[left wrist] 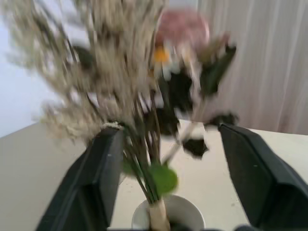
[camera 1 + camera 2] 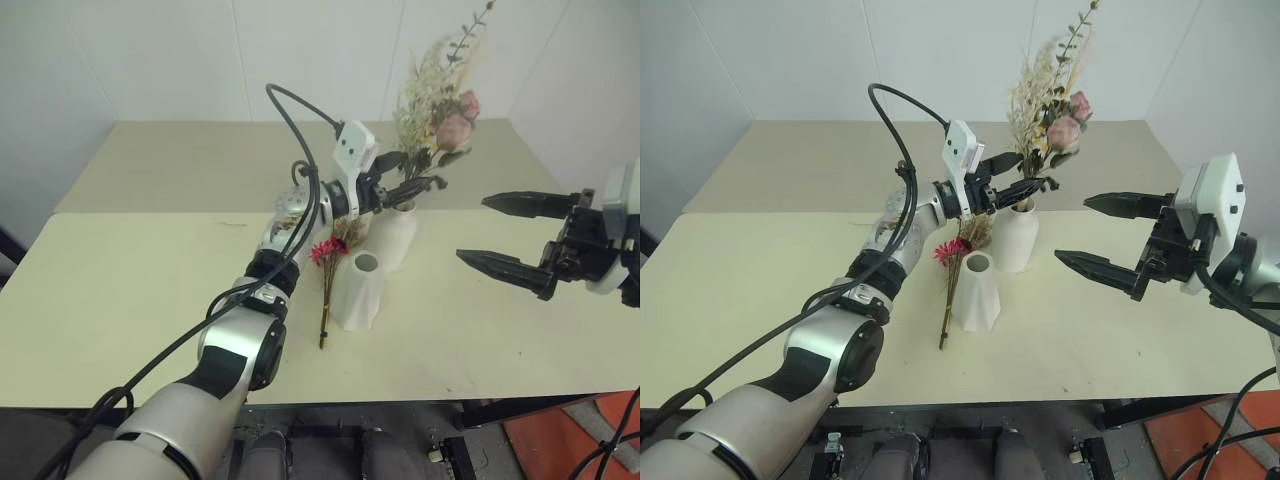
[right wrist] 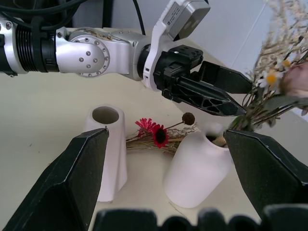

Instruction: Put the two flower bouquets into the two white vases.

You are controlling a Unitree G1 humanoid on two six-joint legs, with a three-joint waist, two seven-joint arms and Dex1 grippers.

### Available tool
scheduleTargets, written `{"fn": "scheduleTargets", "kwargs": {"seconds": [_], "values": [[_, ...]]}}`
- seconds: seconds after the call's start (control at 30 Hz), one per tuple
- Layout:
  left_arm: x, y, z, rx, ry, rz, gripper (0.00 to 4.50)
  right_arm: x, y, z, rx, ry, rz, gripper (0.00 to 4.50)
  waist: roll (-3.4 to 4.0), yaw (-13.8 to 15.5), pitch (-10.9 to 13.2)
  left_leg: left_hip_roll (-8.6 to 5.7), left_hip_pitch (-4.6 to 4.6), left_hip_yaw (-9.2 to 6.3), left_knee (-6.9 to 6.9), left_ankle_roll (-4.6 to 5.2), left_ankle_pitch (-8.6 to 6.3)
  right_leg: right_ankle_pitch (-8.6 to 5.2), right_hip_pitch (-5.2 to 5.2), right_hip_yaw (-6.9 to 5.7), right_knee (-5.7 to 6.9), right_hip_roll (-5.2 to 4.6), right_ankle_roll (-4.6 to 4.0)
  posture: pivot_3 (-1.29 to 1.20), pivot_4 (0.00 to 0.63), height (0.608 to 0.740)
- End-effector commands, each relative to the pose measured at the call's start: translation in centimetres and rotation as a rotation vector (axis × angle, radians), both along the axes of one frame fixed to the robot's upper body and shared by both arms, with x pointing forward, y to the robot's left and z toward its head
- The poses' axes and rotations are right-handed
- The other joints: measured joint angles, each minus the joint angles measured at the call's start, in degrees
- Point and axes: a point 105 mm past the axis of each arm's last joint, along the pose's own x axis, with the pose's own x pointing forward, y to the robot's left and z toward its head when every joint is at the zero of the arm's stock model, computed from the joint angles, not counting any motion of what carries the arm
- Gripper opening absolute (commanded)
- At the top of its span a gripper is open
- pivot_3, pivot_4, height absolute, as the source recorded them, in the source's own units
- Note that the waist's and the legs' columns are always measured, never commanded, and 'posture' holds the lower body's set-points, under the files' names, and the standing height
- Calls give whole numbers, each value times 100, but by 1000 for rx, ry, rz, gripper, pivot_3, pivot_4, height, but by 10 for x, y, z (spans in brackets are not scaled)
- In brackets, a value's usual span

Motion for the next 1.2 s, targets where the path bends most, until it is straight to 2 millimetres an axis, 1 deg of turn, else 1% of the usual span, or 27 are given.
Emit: {"fn": "scheduleTargets", "kwargs": {"seconds": [0.03, 0.1, 0.2, 0.33, 0.43, 0.5, 0.53, 0.63, 0.73, 0.87, 0.97, 1.1, 1.2], "values": [[-15, 9, 10, 19, -60, -71, 4476, -3, 1, 10, -2, -53, 6, 4500, 0, -10, 0, 1, 0, 0, -1, 0, 0, 0, 0, 1, 1, 1, 0, 0, 150, 740], [-21, 18, 6, 62, -60, -89, 4476, -2, 2, 10, -5, -52, 8, 4500, 1, -14, 0, 3, 1, 0, -1, 0, 0, 0, -1, 1, 3, 2, -1, 0, 150, 740], [-35, 43, -5, 143, -51, -122, 4476, -1, 2, 9, -1, -47, 14, 4500, 2, -28, -1, 4, 3, 0, -1, 0, 0, 0, -2, 3, 5, 2, -1, 0, 150, 740], [-49, 77, -17, 263, -14, -106, 4476, 1, 0, 8, 6, -41, 16, 4500, 3, -13, -2, 6, 5, -1, 1, 0, 0, 1, -1, 4, 8, 2, -1, 0, 150, 740], [-53, 97, -32, 395, 45, -46, 4476, 4, -2, 9, 17, -37, 15, 4500, 5, 0, -2, 5, 5, -1, 2, 0, 0, 1, 0, 3, 7, 2, -2, 0, 150, 740], [-52, 103, -42, 469, 98, 17, 4476, 3, -1, 7, 17, -27, 24, 4500, 5, 27, -2, 5, 4, -2, 2, 0, 0, 0, 2, 0, 6, 1, -1, 0, 150, 740], [-48, 103, -50, 520, 148, 73, 4476, 3, -1, 7, 20, -22, 30, 4500, 5, 41, -2, 5, 4, -4, 3, 0, 0, 0, 4, -2, 4, 1, -1, 0, 150, 740], [-40, 102, -65, 616, 251, 174, 4476, 3, -1, 8, 35, -17, 36, 4500, 4, 60, -2, 2, 3, -4, 6, 0, 0, 0, 7, -3, 3, 0, 0, 0, 150, 740], [-28, 95, -88, 744, 398, 308, 4476, 4, -4, 9, 45, -10, 26, 4500, 4, 65, -2, 3, 2, -4, 6, 0, 0, 0, 5, -3, 4, 3, 0, 0, 150, 740], [-18, 87, -106, 812, 479, 414, 4476, 3, -10, 10, 36, -4, 10, 4500, 4, 32, -2, 1, 2, -4, 4, 1, 0, -2, 5, -3, 2, 2, 3, 0, 150, 740], [-13, 81, -113, 835, 500, 465, 4476, 2, -14, 13, 31, -2, -4, 4500, 6, 13, -3, 2, 2, -4, 5, 1, 0, -2, 4, -3, 4, 2, 2, 0, 150, 740], [-9, 80, -122, 882, 498, 493, 4476, 0, -19, 14, 26, 2, -23, 4500, 15, 6, -9, 1, 24, -1, 5, 1, 0, -2, 22, 1, 9, 2, 3, 0, 150, 740], [-8, 78, -125, 896, 483, 500, 4476, -3, -24, 13, 19, 14, -46, 4500, 15, 4, -9, 2, 28, -1, 5, 1, 0, -6, 26, 2, 8, 3, 9, 0, 150, 740]]}}
